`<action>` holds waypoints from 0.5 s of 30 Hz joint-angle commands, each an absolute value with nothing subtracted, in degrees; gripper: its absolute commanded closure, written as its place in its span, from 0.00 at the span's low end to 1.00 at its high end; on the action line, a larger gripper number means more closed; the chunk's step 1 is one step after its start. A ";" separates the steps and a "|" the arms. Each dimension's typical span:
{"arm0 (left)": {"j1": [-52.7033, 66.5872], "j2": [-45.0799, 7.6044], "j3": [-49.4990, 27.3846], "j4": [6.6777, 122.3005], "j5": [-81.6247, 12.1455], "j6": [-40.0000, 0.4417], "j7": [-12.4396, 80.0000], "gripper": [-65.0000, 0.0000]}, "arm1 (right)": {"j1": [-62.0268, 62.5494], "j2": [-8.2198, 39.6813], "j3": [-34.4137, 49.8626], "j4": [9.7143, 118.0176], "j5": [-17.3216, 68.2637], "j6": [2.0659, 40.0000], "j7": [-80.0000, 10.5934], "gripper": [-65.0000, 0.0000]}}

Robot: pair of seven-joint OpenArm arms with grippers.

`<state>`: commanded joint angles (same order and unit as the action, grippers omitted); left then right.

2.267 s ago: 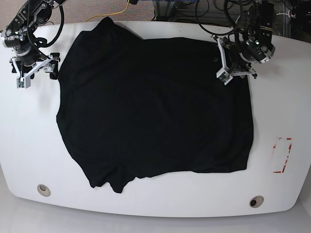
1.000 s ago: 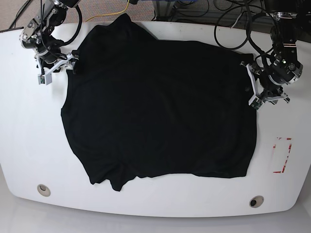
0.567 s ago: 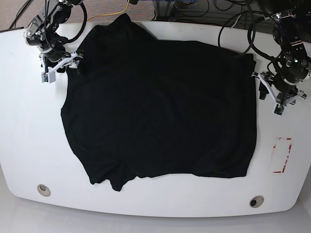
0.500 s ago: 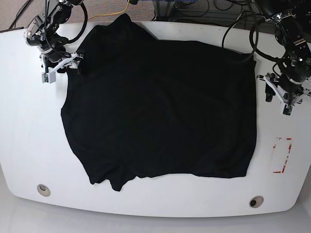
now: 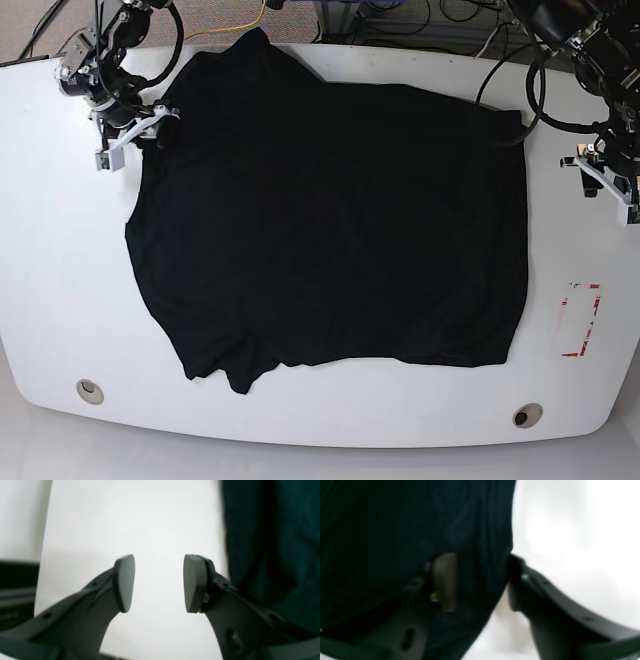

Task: Layout the t-shirt on the table in an organized manner, then fold the t-shirt properly
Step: 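Release the t-shirt and lift both grippers away from it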

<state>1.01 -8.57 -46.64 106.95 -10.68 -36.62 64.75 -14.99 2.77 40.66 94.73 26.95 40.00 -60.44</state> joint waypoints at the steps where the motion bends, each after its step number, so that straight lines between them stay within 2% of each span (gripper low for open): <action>1: 1.01 -8.57 -46.73 106.95 -10.68 -36.62 64.92 0.57 | -15.34 2.77 40.40 94.73 27.47 40.00 -60.44 0.59; 4: 1.19 -8.57 -47.08 106.95 -10.68 -36.62 65.01 0.57 | -16.48 2.77 39.78 94.73 29.23 40.00 -60.44 0.57; 11: 1.54 -8.57 -47.25 106.95 -10.68 -36.62 65.01 0.56 | -18.86 2.68 38.73 94.73 30.81 40.00 -60.44 0.41; 15: 2.42 -8.66 -46.99 106.95 -10.68 -36.62 65.01 0.56 | -20.35 1.89 38.99 94.55 30.37 40.00 -60.44 0.38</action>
<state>2.42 -8.66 -46.99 106.95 -10.68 -36.62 65.01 -20.35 1.89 38.99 94.55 30.37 40.00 -60.44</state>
